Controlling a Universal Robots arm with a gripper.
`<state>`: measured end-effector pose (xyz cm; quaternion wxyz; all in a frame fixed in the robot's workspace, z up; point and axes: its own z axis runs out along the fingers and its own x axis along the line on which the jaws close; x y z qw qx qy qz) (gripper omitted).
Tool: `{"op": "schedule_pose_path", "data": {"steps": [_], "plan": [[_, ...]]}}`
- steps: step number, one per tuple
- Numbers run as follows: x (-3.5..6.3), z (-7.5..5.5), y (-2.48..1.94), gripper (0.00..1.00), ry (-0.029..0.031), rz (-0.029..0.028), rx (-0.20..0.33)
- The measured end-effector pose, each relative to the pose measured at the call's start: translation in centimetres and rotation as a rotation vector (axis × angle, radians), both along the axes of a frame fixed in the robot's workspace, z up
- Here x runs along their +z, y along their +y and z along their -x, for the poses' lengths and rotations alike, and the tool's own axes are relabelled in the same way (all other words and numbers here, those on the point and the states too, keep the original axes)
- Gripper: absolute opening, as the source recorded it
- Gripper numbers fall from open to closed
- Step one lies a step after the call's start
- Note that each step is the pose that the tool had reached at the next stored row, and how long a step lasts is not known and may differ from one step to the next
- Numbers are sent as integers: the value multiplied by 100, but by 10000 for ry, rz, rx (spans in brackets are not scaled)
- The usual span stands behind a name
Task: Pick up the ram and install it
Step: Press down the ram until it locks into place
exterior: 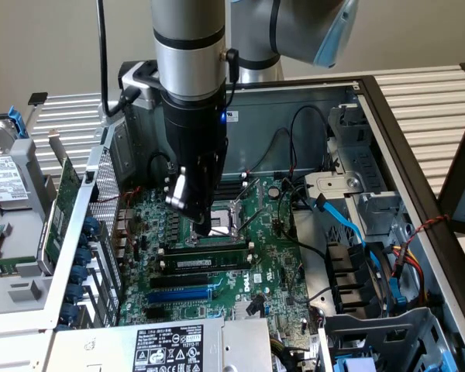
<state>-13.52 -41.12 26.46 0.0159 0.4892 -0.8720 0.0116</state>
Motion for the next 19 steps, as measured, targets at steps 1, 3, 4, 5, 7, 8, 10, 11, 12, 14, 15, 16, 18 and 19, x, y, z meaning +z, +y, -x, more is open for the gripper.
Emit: {"op": "schedule_pose_path", "data": {"steps": [1, 3, 4, 5, 7, 8, 10, 11, 12, 14, 15, 16, 18, 19], "plan": [[0, 0, 0, 10, 0, 0, -148], [0, 0, 0, 10, 0, 0, -437], [0, 0, 0, 10, -1, -1, -582], [0, 0, 0, 10, 0, 0, -731], [0, 0, 0, 10, -1, 0, -1016], [-1, 0, 0, 10, -1, -1, -1174], [0, 0, 0, 10, -1, -1, -1463], [-1, 0, 0, 10, -1, -1, -1610], [-1, 0, 0, 10, -1, -1, -1751], [0, 0, 0, 10, -1, 0, -2049], [0, 0, 0, 10, 0, 0, -2201], [0, 0, 0, 10, 0, 0, -2349], [0, 0, 0, 10, 0, 0, -2643], [0, 0, 0, 10, -1, 0, -2801]]}}
